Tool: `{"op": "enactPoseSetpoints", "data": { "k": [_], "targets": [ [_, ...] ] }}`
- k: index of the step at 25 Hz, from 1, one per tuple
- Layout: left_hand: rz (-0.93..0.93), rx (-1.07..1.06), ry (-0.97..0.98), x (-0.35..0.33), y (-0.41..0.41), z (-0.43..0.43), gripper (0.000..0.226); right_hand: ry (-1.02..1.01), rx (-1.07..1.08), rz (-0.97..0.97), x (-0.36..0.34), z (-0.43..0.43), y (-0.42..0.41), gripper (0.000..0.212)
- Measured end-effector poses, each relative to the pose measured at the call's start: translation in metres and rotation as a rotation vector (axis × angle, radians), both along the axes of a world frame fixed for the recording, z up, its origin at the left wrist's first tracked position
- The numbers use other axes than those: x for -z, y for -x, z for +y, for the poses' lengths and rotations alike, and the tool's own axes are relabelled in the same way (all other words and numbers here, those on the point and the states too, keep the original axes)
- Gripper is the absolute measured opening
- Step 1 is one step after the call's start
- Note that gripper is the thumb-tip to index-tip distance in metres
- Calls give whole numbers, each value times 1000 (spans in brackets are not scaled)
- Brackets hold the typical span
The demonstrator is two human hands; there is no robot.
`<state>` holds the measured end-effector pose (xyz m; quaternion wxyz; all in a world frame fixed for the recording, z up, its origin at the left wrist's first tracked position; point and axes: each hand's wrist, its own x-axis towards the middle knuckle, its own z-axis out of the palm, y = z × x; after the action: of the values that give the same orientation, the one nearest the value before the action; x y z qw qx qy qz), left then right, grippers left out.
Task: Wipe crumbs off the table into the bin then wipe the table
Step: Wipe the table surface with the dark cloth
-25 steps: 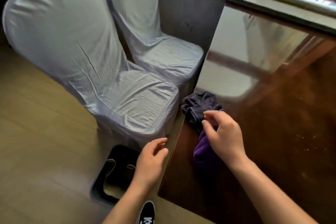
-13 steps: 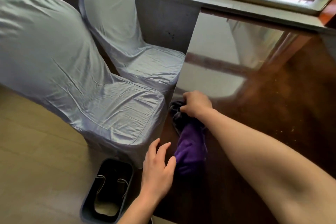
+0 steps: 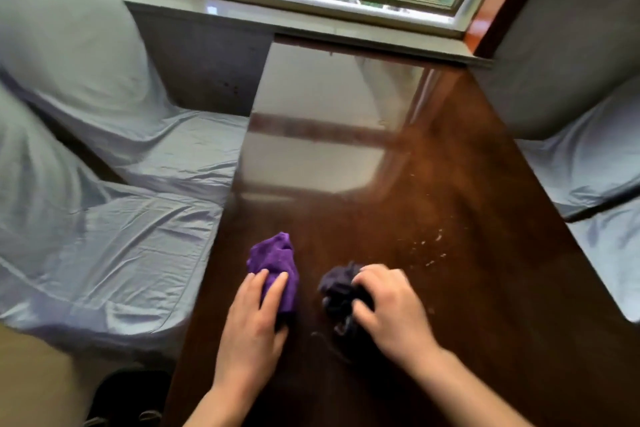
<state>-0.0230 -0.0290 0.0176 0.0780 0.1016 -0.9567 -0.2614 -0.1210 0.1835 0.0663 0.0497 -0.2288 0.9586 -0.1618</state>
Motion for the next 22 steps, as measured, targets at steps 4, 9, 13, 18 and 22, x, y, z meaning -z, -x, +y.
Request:
{"op": "enactPoseSetpoints", "data": {
  "k": [4, 9, 13, 18, 22],
  "targets": [
    [19, -51, 116, 1, 48, 4, 79, -78, -134, 104, 34, 8, -14, 49],
    [127, 58, 357, 7, 56, 30, 69, -42, 244, 150, 46, 113, 36, 38],
    [39, 161, 394, 21, 54, 61, 64, -81, 535, 35, 47, 170, 77, 50],
    [-54, 146, 448, 31, 54, 63, 63, -88, 418, 42, 56, 131, 85, 72],
    [-116, 111, 445, 28, 57, 61, 62, -31, 132, 119, 60, 106, 45, 62]
  ]
}}
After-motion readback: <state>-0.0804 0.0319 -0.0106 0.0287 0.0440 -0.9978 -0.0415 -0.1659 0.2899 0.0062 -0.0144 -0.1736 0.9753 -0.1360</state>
